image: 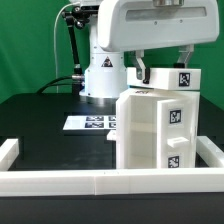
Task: Assemble cabinet
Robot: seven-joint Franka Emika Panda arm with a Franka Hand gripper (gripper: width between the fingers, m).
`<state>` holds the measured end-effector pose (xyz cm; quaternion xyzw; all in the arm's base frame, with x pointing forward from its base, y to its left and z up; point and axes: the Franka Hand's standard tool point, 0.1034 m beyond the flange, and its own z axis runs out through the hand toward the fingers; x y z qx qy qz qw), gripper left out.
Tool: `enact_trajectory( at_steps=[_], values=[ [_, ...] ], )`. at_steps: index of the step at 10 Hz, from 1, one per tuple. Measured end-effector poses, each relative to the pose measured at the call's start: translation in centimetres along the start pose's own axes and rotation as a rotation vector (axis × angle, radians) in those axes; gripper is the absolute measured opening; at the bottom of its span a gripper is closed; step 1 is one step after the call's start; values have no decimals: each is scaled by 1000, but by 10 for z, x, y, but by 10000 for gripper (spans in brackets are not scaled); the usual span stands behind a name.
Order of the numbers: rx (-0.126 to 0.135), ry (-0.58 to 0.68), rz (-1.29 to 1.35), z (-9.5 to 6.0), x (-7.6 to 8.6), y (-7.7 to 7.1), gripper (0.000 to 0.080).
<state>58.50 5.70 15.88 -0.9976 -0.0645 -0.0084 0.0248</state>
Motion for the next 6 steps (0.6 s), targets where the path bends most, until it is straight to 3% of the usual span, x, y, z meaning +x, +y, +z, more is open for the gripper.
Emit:
enact_trajectory(
  at_steps=[6],
  values=[
    [11,0,570,0,0,-1,559]
  ],
)
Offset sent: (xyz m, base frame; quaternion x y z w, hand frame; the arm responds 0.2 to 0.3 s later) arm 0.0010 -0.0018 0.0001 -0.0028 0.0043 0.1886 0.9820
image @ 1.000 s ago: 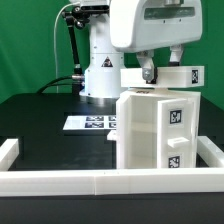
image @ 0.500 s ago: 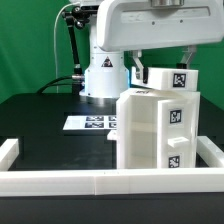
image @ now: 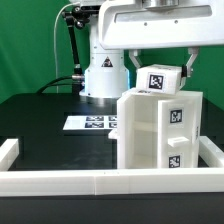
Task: Assemble cabinet
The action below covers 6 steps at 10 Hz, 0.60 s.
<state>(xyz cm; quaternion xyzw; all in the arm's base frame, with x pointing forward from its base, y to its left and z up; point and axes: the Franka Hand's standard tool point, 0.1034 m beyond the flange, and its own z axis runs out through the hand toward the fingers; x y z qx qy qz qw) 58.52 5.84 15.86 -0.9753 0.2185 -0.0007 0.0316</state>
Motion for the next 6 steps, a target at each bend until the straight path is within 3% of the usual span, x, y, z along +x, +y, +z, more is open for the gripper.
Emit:
enact_trajectory(
  at_steps=[2,6],
  values=[
    [0,0,169,0,-1,-1,559],
    [32,24,531,1,-1,-9,559]
  ],
)
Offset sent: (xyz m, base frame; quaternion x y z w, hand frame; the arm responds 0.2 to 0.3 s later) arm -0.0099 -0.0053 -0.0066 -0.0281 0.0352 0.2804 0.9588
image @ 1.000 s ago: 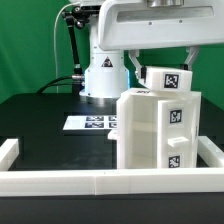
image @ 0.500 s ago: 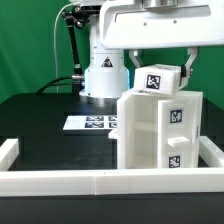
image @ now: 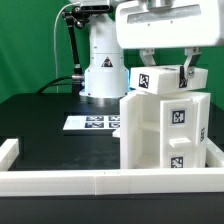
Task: Assemble cabinet
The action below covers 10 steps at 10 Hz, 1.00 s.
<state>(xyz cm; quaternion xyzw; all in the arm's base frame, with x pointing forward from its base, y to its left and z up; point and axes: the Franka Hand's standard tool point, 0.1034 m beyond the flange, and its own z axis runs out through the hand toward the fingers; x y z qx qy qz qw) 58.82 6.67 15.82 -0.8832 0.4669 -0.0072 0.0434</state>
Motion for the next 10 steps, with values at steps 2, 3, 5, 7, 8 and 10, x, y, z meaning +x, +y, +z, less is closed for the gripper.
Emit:
enact_trajectory(
  at_steps=[2,3,5,7,8,10],
  values=[
    [26,3,223,1,-1,-3,559],
    [39,3,368,1,-2,-4,559],
    [48,-20,553,0,-5,-6,559],
    [49,-40,702,1,-8,-8,605],
    [51,-50,754,2,-10,-9,761],
    [52,-51,729,2,-11,-9,788]
  ],
)
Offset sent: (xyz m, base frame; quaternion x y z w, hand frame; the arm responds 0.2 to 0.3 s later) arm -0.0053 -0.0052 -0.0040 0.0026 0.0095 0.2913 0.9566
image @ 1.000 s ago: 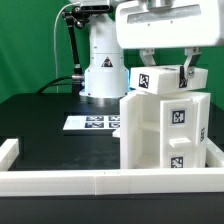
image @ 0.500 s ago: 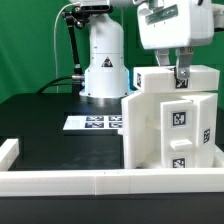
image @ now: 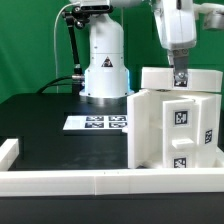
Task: Assemble cabinet
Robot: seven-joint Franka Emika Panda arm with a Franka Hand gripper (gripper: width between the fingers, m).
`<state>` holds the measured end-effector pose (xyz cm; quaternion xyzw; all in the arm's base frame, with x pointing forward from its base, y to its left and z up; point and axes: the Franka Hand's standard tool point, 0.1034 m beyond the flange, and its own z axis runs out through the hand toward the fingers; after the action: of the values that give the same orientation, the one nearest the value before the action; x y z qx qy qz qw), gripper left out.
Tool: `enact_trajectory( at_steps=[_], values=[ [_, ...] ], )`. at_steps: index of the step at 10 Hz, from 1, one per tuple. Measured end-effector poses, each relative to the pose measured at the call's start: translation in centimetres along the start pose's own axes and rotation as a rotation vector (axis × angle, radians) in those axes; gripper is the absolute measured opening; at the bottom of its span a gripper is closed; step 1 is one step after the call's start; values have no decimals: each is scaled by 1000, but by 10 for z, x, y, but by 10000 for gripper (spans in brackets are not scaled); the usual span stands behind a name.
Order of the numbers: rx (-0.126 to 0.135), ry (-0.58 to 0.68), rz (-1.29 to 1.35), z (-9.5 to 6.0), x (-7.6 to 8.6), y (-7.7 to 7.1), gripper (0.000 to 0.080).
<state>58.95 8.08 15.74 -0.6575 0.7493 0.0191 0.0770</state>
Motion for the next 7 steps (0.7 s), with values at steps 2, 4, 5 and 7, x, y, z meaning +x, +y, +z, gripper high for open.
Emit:
enact_trajectory(
  at_steps=[2,4,5,7],
  values=[
    [3,-8,-5,-2,-2,0,798],
    [21,-37,-1,-13,-7,-4,797],
    [30,-48,1,-19,-9,-6,797],
    [31,-61,3,-19,-10,-6,797]
  ],
)
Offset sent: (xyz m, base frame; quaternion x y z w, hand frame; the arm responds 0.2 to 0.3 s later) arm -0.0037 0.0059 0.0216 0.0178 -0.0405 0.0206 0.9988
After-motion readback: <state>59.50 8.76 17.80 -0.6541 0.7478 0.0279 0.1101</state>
